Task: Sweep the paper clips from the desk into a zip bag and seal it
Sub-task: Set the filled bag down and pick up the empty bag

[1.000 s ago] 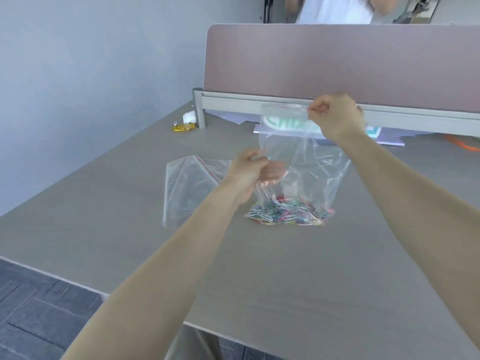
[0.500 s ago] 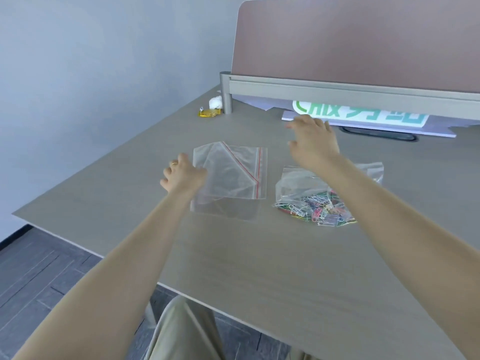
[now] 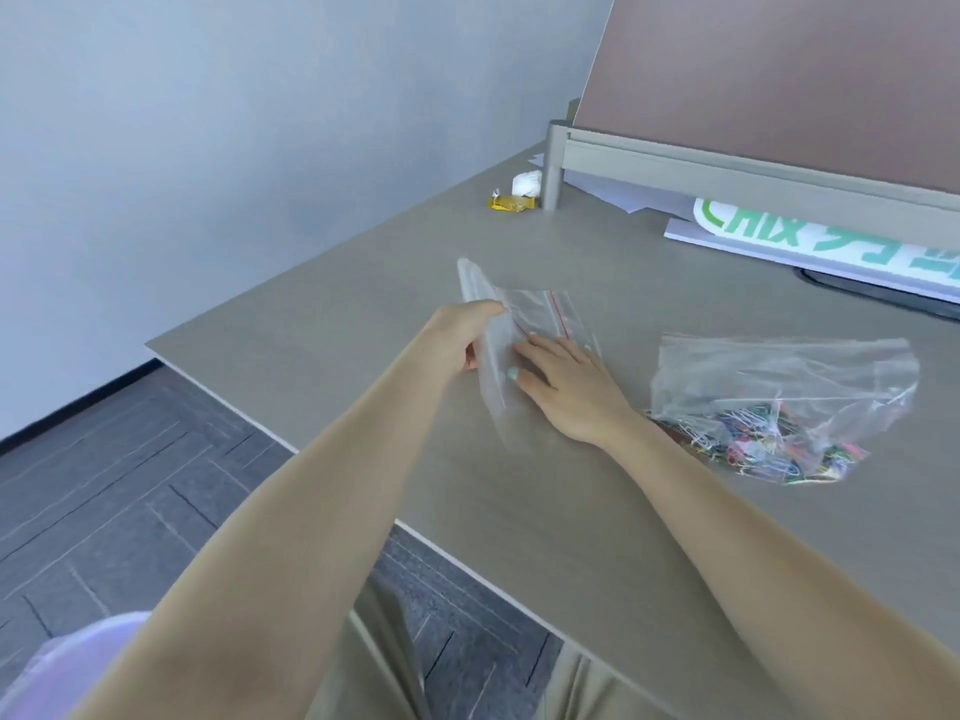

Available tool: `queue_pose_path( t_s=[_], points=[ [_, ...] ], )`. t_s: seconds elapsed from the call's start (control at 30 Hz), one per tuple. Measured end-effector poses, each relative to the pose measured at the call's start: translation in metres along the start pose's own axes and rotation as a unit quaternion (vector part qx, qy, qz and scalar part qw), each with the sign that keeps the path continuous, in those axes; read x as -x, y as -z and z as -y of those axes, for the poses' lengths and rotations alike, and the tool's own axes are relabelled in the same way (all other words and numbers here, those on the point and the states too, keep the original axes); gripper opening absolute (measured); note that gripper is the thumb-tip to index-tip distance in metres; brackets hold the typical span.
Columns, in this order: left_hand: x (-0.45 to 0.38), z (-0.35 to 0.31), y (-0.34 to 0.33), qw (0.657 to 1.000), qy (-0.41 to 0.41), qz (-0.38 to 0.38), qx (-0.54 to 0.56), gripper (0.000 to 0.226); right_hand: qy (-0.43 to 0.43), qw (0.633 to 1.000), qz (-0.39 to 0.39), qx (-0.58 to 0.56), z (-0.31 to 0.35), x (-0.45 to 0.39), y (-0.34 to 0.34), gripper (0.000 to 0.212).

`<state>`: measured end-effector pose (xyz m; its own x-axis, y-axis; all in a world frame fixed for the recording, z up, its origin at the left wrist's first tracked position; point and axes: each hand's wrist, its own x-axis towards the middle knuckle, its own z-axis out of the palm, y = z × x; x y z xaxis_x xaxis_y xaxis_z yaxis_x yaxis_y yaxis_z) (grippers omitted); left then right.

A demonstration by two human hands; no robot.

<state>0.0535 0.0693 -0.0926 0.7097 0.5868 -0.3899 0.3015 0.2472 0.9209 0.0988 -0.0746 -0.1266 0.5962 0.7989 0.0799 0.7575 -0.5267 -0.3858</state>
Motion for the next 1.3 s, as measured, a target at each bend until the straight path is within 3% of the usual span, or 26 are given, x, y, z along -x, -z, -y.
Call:
queue_pose_path(
  t_s=[0.17, 0.23, 0.3, 0.5, 0.57, 0.63, 0.73, 0.8, 0.9, 1.0, 1.1, 1.17, 1.3],
  points=[
    [0.044, 0.013, 0.054, 0.996, -0.084, 0.002, 0.023, 0.029, 0.043, 0.985, -0.043, -0.163, 0.034, 0.000, -0.012, 0.041],
    [0.072, 0.023, 0.090, 0.992, -0.102, 0.012, 0.075, 0.014, 0.016, 0.960, -0.093, -0.262, 0.061, 0.001, -0.017, 0.054],
    [0.105, 0.039, 0.138, 0.986, -0.120, -0.003, 0.117, 0.015, -0.005, 0.935, -0.100, -0.341, 0.098, 0.005, -0.026, 0.068],
    [0.198, 0.109, 0.279, 0.958, -0.125, -0.128, 0.222, 0.018, 0.030, 0.895, 0.139, -0.424, 0.233, 0.022, -0.080, 0.081],
    [0.223, 0.137, 0.313, 0.945, -0.115, -0.170, 0.254, 0.016, 0.050, 0.850, 0.271, -0.449, 0.274, 0.035, -0.110, 0.067],
    [0.243, 0.167, 0.343, 0.933, -0.085, -0.212, 0.277, 0.011, 0.011, 0.787, 0.385, -0.482, 0.306, 0.053, -0.140, 0.068],
    [0.263, 0.218, 0.382, 0.910, -0.023, -0.300, 0.286, 0.023, -0.107, 0.720, 0.448, -0.519, 0.336, 0.071, -0.183, 0.067],
    [0.271, 0.250, 0.400, 0.879, 0.020, -0.362, 0.311, 0.027, -0.130, 0.730, 0.475, -0.474, 0.347, 0.078, -0.211, 0.061],
    [0.276, 0.283, 0.412, 0.853, 0.064, -0.370, 0.362, 0.039, -0.130, 0.766, 0.489, -0.396, 0.360, 0.084, -0.243, 0.009],
    [0.272, 0.303, 0.416, 0.838, 0.096, -0.333, 0.423, 0.042, -0.162, 0.790, 0.472, -0.356, 0.369, 0.077, -0.277, 0.020],
    [0.258, 0.330, 0.423, 0.811, 0.149, -0.342, 0.450, 0.047, -0.189, 0.789, 0.481, -0.333, 0.372, 0.066, -0.313, 0.018],
    [0.244, 0.347, 0.426, 0.798, 0.174, -0.352, 0.458, 0.039, -0.205, 0.784, 0.491, -0.321, 0.372, 0.059, -0.336, 0.015],
    [0.220, 0.370, 0.432, 0.765, 0.221, -0.357, 0.488, 0.021, -0.227, 0.778, 0.500, -0.306, 0.379, 0.045, -0.373, 0.031]
  ],
)
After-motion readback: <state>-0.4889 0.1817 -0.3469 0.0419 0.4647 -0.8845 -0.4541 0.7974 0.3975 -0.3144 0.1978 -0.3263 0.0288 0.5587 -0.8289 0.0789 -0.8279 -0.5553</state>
